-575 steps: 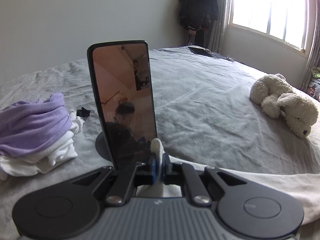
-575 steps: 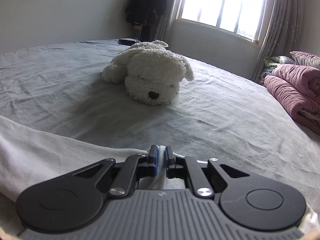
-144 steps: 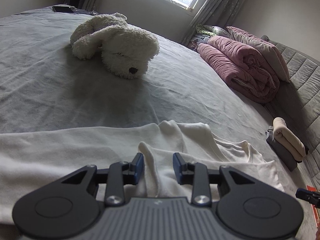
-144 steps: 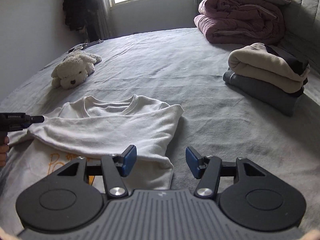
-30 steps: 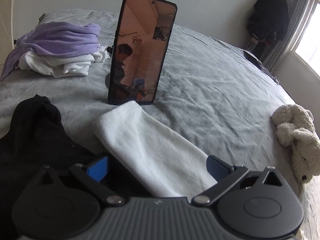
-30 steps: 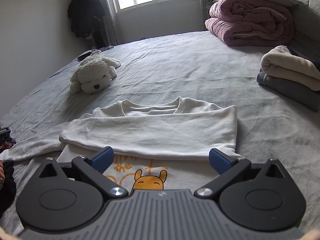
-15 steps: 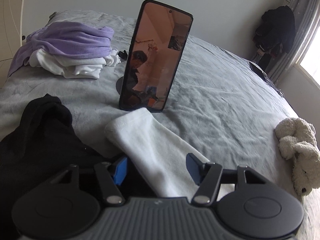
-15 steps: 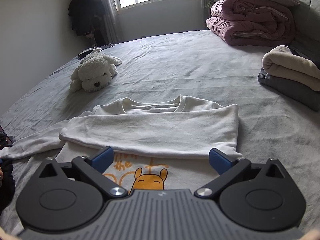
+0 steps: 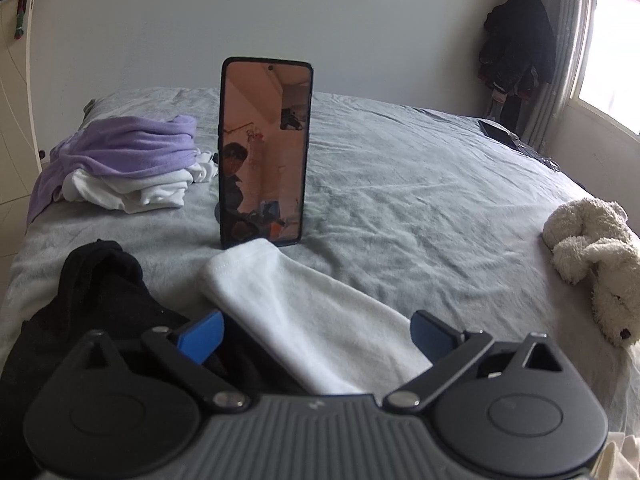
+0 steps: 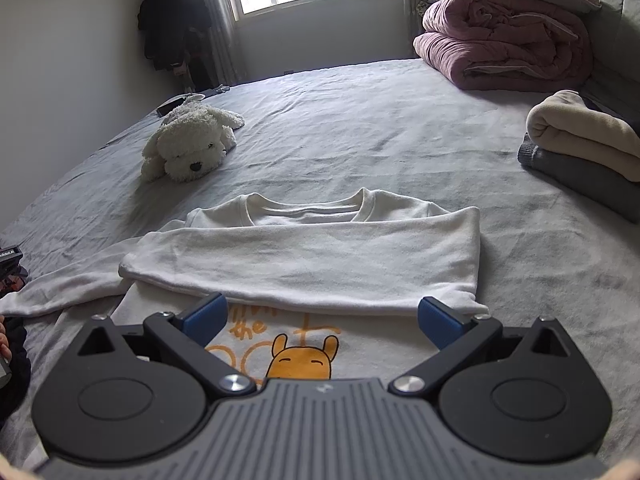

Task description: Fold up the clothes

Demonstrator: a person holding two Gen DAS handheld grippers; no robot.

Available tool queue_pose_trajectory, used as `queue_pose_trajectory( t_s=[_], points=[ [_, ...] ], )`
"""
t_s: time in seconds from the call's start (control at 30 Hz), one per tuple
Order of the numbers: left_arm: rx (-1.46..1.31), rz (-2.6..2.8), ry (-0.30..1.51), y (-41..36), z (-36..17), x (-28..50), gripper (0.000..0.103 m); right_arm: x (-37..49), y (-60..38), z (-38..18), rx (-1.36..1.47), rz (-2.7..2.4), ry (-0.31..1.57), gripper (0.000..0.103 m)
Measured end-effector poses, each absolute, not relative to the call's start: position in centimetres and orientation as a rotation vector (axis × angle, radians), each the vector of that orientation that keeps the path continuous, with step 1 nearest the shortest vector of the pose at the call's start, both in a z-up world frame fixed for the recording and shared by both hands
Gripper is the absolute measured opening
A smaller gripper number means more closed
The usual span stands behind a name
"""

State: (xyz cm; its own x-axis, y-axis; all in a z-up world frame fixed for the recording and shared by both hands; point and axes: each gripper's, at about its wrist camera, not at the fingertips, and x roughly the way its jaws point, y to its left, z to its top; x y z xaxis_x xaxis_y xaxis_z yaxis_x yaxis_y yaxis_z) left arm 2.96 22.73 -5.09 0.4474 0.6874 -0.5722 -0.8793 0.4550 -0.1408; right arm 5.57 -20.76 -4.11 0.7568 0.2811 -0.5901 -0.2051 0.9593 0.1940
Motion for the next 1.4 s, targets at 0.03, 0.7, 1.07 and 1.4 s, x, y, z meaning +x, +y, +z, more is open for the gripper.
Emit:
queue_pose_trajectory(
  t_s=[0.03, 0.7, 1.07, 1.4],
  points=[
    [-0.447, 1.021, 0.466, 22.6, -4.9, 2.9, 0.102, 5.6, -20.7, -4.1, 0.12, 0.266, 0.662, 0.103],
    [-0.74, 1.121, 0.448, 28.9, -6.8, 1.4, 0.054, 6.0, -20.2, -5.1, 0.124, 0.264, 0.691, 0.103],
    [-0.81, 0.985, 0.318, 29.4, -5.1, 0.5, 0.009, 8.7, -16.5, -3.6, 0.138, 0.363, 0.671, 0.103],
    [-0.861, 0.784, 0.235, 30.0, -2.5, -0.9, 0.008, 10.5, -12.7, -3.4, 0.232, 0.473, 0.665, 0.103]
  ],
)
